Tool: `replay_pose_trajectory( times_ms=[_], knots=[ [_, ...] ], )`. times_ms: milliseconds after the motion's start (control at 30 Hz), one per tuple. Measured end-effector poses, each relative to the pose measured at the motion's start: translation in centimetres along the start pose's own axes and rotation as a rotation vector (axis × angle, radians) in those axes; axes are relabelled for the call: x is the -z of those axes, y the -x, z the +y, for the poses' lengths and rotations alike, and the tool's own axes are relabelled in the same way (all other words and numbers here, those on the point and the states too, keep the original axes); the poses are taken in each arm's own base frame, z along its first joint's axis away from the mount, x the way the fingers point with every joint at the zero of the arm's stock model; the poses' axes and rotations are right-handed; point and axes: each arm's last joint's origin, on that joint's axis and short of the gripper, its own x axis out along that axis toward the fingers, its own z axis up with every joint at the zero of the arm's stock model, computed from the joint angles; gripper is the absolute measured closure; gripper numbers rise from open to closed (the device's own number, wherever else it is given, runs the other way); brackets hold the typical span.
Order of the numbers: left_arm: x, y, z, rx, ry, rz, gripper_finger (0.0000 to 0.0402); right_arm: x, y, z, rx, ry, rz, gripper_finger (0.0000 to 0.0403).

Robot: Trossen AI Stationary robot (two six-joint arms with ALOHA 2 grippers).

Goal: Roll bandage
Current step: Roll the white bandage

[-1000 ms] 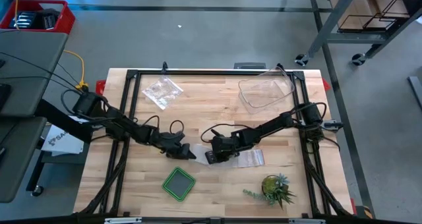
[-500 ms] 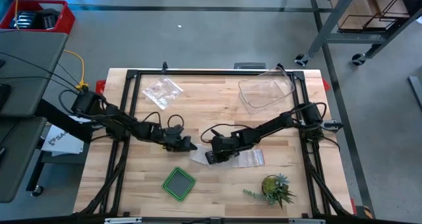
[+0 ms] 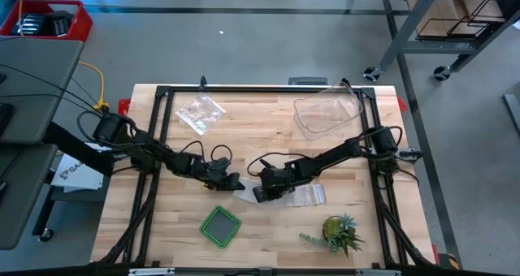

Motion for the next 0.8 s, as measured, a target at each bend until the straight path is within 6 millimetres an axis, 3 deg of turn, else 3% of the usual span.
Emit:
replay_pose_trajectory(
  times_ms=[300, 533, 800],
  knots=[
    [0.1, 0.0, 0.3, -0.028, 0.005, 0.007, 0.0374, -0.6, 0.2, -0.1, -0.004, -0.013, -0.001, 0.0403],
    [1.1, 0.7, 1.1, -0.100, 0.053, 0.033, 0.0388, -1.5, 0.3, -0.3, -0.004, -0.031, -0.016, 0.0403],
    [1.1, 3.0, 2.9, -0.122, 0.073, 0.010, 0.0393, -1.8, 0.4, -0.3, -0.010, -0.016, -0.032, 0.0403]
  ],
)
